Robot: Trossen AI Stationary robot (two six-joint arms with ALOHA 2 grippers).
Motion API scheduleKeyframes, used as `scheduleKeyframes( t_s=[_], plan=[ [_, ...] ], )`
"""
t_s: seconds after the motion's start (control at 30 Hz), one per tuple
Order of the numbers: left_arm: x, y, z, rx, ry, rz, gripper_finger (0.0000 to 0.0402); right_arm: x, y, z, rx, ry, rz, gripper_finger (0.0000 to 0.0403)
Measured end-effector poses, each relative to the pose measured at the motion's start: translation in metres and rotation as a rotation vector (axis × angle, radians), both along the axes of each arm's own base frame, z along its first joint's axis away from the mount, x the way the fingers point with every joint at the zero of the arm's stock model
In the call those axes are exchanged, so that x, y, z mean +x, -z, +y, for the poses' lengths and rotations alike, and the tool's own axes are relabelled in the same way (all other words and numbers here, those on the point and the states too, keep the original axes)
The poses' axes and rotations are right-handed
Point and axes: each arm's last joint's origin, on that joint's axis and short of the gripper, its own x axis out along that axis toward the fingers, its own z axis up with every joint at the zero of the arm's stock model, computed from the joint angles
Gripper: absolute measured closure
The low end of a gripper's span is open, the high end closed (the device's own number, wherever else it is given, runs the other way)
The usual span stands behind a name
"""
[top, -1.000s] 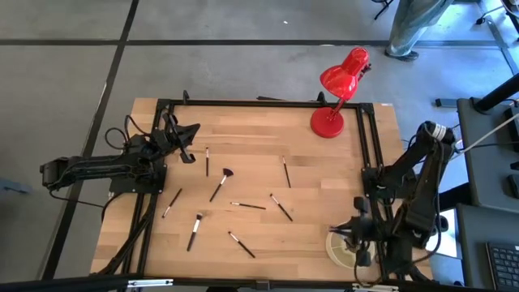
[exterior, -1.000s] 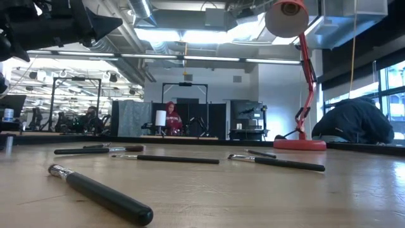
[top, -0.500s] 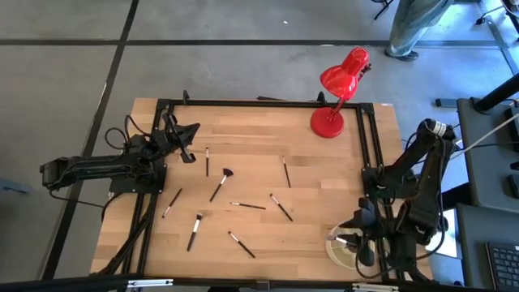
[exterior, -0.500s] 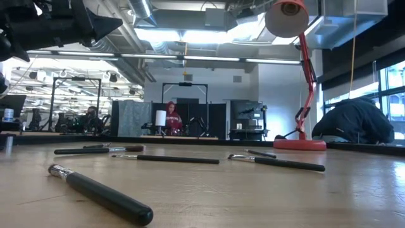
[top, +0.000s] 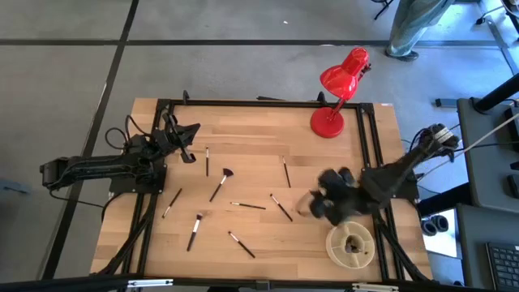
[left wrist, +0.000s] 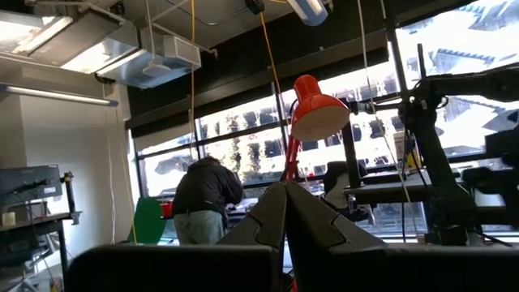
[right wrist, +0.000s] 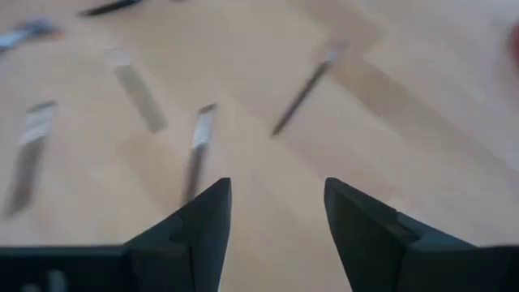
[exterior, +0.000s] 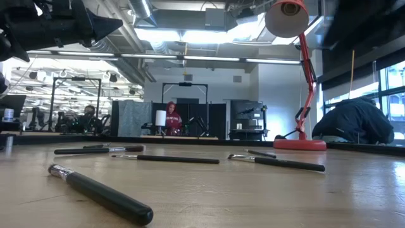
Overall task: Put items in baskets/containers
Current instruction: Put the black liner brush into the yellow pen organizer
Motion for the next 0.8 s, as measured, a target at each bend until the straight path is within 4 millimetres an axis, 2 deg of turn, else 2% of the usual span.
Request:
scheduleKeyframes(
  t_s=[0.2, 0.43, 0.6, 0.8],
  plan=[
    [0.000, -0.001, 0.000, 0.017, -0.021, 0.002, 0.0398, 0.053, 0.031, -0.054, -0.078, 0.170, 0.106, 0.0205],
    [-0.002, -0.002, 0.001, 0.053, -0.075, 0.006, 0.0397, 0.100, 0.071, -0.108, -0.074, 0.206, 0.162, 0.0228],
    [-0.002, -0.002, 0.001, 0.052, -0.081, 0.007, 0.0399, 0.118, 0.098, -0.142, 0.012, 0.200, 0.186, 0.0250],
    [-0.002, -0.002, 0.001, 0.053, -0.081, 0.007, 0.0394, 0.123, 0.115, -0.170, 0.052, 0.224, 0.212, 0.0271]
  ],
)
